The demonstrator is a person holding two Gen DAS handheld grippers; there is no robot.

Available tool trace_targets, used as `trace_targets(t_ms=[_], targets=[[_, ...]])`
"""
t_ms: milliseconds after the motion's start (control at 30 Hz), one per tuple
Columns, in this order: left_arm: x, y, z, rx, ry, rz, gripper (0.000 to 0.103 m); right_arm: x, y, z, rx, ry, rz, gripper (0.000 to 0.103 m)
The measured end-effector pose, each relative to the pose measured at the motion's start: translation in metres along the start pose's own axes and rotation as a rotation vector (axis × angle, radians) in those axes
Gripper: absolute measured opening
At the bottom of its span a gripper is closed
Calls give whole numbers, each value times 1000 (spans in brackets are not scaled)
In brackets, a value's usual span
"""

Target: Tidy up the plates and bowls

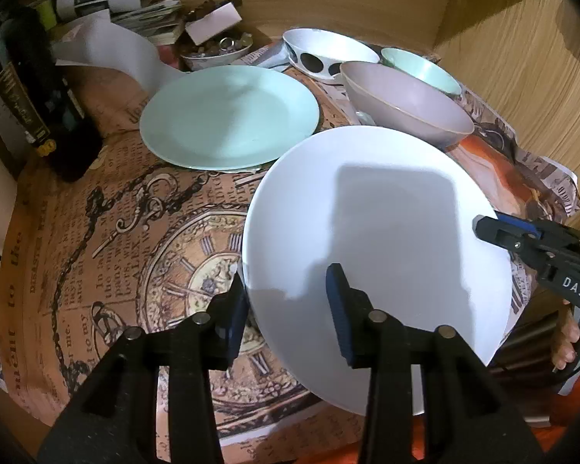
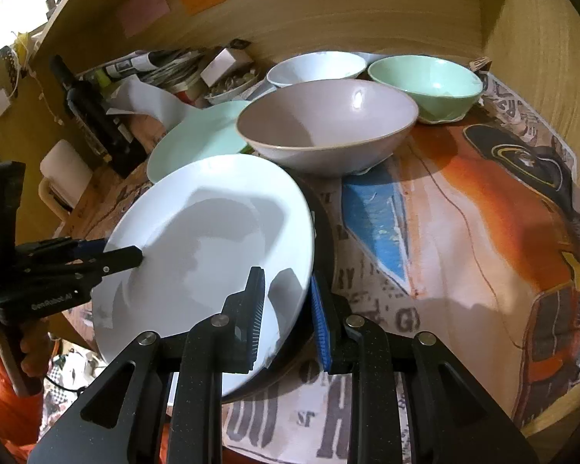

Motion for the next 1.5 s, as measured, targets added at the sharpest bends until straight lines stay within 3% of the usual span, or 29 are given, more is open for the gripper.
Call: trace_targets(t_ms=[200,567,633,700,933,1333,1500], targets=[[3,2,6,29,37,1,43,-2,-1,0,-9,-6,12,22],[6,5,7,39,32,17,51,-3,-2,0,-3,-1,29,20],[5,6,7,39,38,23,52,-7,-1,2,-4,-41,55,20],[0,7,5,43,47,42,52,-14,3,5,-20,-98,94,21],[-24,16,-1,23,47,119,57,-24,16,8,7,-62,115,21],[-65,34,-19,3,61,254,59,-35,58,-36,-99,-5,213,39],[-79,46,-38,-27,80,311,75,-32,83,-55,-142,21,244,44]])
Point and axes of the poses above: each gripper's, at about its wrist camera, not at the fingertips, and x roughly the way its jaws point, z to its right, y to its top, the point moved 4 cm from there along x, roughly the way its jaws point, and after that the axes turned 6 degrees about -y, right-handed, at the moved point
